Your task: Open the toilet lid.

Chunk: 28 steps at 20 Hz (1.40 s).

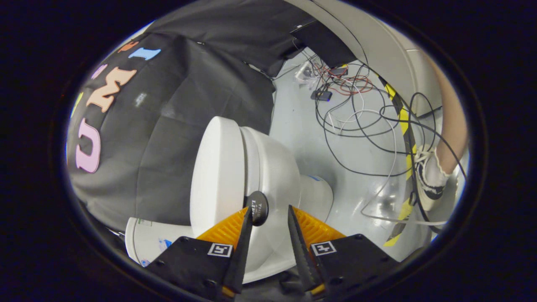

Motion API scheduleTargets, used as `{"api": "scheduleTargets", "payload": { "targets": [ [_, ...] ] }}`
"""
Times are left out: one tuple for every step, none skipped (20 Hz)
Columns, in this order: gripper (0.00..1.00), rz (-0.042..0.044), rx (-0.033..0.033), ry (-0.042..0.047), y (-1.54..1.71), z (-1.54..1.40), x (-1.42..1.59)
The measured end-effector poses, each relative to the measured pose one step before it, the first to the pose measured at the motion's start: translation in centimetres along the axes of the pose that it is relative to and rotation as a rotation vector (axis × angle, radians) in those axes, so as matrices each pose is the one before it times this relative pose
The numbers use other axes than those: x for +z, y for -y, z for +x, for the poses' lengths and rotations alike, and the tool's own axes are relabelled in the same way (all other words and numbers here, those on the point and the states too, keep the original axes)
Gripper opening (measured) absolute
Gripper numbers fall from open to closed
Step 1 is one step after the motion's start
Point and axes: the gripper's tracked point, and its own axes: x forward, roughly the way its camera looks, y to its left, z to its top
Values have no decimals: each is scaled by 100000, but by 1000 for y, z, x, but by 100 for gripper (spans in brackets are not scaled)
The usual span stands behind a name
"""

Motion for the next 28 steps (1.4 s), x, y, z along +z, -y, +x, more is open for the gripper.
{"api": "scheduleTargets", "payload": {
  "targets": [
    [31,1952,4059,54,-925,258,687],
    [25,-1242,-1410,-276,106,-382,-533],
    [20,-393,-158,-104,128,-49,-50],
    [20,-49,404,-437,30,48,49],
    [20,-297,433,120,-124,7,-39],
    [20,1444,2613,1878,-399,-815,271],
    [8,695,637,138,-139,442,-2],
    [7,-103,376,-205,-49,-16,-102],
    [8,-441,950,845,-193,24,210],
    [8,-1766,703,55,-337,-59,55],
    [8,-3632,-914,-597,37,-350,-166],
    [8,-3655,-1638,-487,4,-204,-68],
    [8,-4078,-1429,-457,-204,-275,-63],
    [8,-3735,-641,-275,-334,-181,36],
    [8,-2849,143,283,-448,-246,283],
    [8,-2434,827,777,-624,-377,324],
    [8,-2472,531,617,-528,-386,307],
    [8,-2590,-75,889,-582,-415,377],
    [8,-3434,-105,505,-666,-553,245],
    [8,-3492,164,625,-829,-592,307],
    [8,-2751,155,483,-733,-554,318],
    [8,-2352,367,368,-696,-476,281],
    [8,-1531,1069,608,-747,-410,308],
    [7,-1286,1841,1077,-935,-526,418],
    [6,-1697,2224,1008,-967,-621,300],
    [5,-2427,1954,1285,-1074,-599,427],
    [4,-3351,1527,635,-1101,-618,240],
    [3,-4091,1208,685,-965,-453,359]
  ]
}}
